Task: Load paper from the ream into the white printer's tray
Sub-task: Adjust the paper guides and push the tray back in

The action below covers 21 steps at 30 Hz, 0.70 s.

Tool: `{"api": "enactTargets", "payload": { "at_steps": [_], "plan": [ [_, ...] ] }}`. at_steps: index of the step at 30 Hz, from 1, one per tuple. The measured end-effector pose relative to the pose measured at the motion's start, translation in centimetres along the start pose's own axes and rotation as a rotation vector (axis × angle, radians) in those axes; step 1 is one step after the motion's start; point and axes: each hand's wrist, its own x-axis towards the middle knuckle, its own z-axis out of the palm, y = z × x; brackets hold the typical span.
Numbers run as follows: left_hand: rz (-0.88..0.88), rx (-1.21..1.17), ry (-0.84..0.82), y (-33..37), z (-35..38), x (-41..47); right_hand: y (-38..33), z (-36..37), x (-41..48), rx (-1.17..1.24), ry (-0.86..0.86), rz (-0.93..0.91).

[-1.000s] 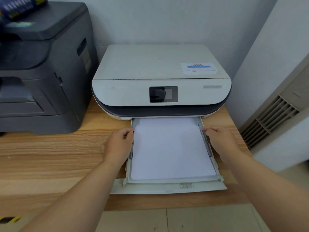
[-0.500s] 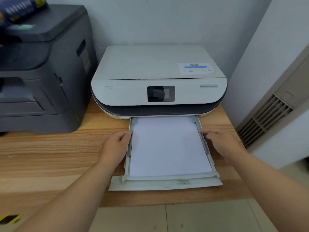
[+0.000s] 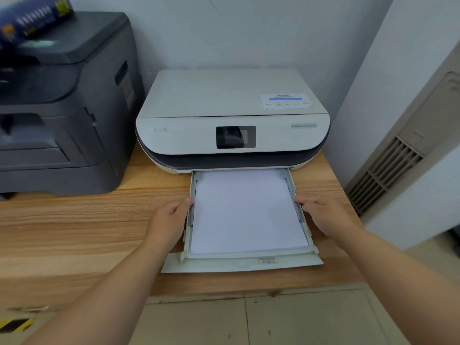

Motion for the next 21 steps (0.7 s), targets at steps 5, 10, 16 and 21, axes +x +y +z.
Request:
{"api": "enactTargets", "payload": {
  "at_steps": [5, 10, 16, 21],
  "plan": [
    [0.118, 0.090, -0.111, -1.3, -1.1, -0.5, 1.0, -1.6, -1.0, -0.057, -0.157, -0.078],
    [0.280, 0.328, -0.295, -3.9, -3.7, -2.5, 4.6, -3.0, -3.3, -0.311, -0.215, -0.176],
    [0.378, 0.616, -0.442, -5.3, -5.0, -4.1, 6.7, -1.4, -5.0, -0.416, -0.152, -0.222],
    [0.359, 0.564, -0.368, -5.2, -4.8, -4.5, 6.4, -0.2, -5.2, -0.380, -0.026, -0.236]
  ]
}}
